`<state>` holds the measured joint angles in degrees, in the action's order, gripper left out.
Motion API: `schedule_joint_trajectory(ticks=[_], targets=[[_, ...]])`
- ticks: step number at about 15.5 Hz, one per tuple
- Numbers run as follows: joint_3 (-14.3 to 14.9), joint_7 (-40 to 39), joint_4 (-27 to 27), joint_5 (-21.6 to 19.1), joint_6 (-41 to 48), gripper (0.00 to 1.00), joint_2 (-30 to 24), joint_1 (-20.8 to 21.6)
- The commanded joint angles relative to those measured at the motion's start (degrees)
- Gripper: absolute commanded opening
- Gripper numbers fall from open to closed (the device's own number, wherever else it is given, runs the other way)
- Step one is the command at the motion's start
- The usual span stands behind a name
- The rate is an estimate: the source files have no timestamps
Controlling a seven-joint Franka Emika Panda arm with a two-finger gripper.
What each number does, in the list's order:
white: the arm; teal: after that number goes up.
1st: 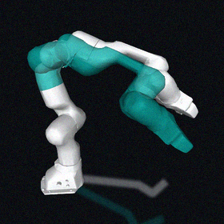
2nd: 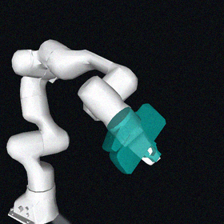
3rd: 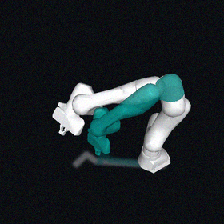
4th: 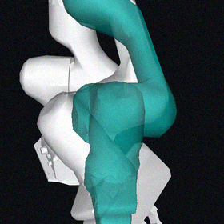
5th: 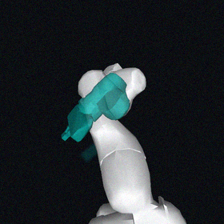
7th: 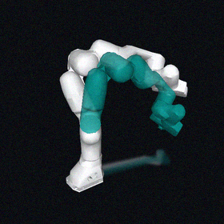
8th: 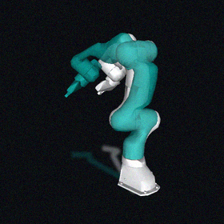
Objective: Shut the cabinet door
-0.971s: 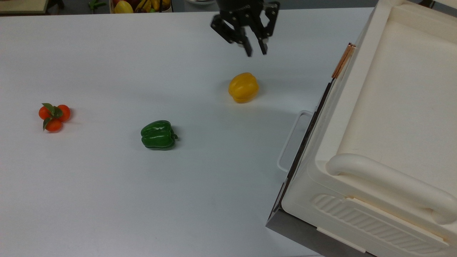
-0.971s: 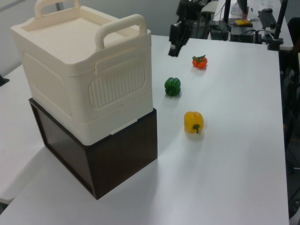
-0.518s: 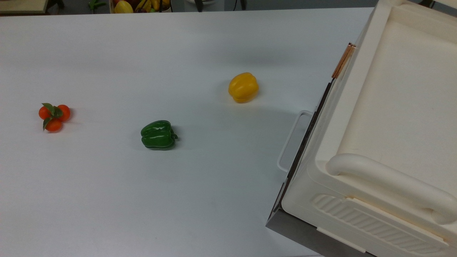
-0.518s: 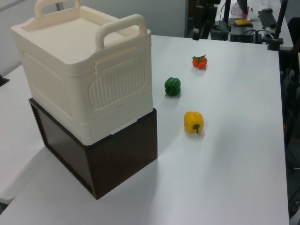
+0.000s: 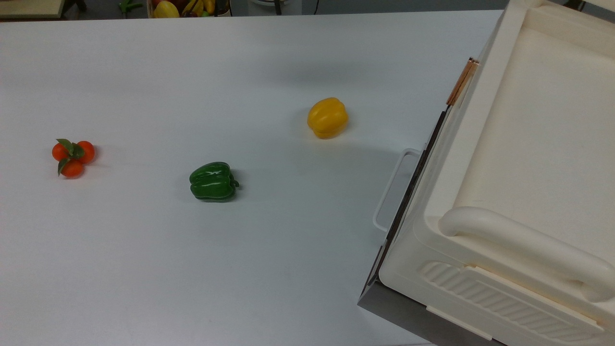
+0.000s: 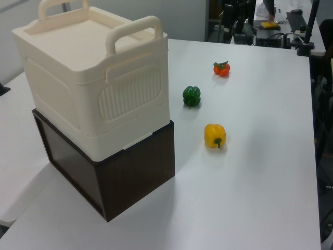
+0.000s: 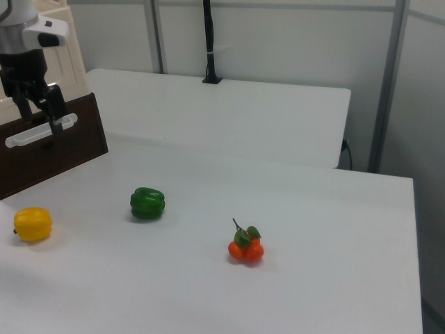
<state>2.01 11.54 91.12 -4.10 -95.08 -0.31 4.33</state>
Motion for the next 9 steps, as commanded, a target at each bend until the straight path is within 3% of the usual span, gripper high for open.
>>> schedule_joint_trajectory(ticks=[1, 4, 9], targets=[[2.4, -6.4, 1.9, 3.8, -1.0, 1.0, -1.2, 2.8], [4.8, -9.8, 1.9, 3.0, -5.0, 1.0, -1.0, 2.8], [4.9, -9.8, 1.9, 3.0, -5.1, 1.0, -0.9, 3.1]])
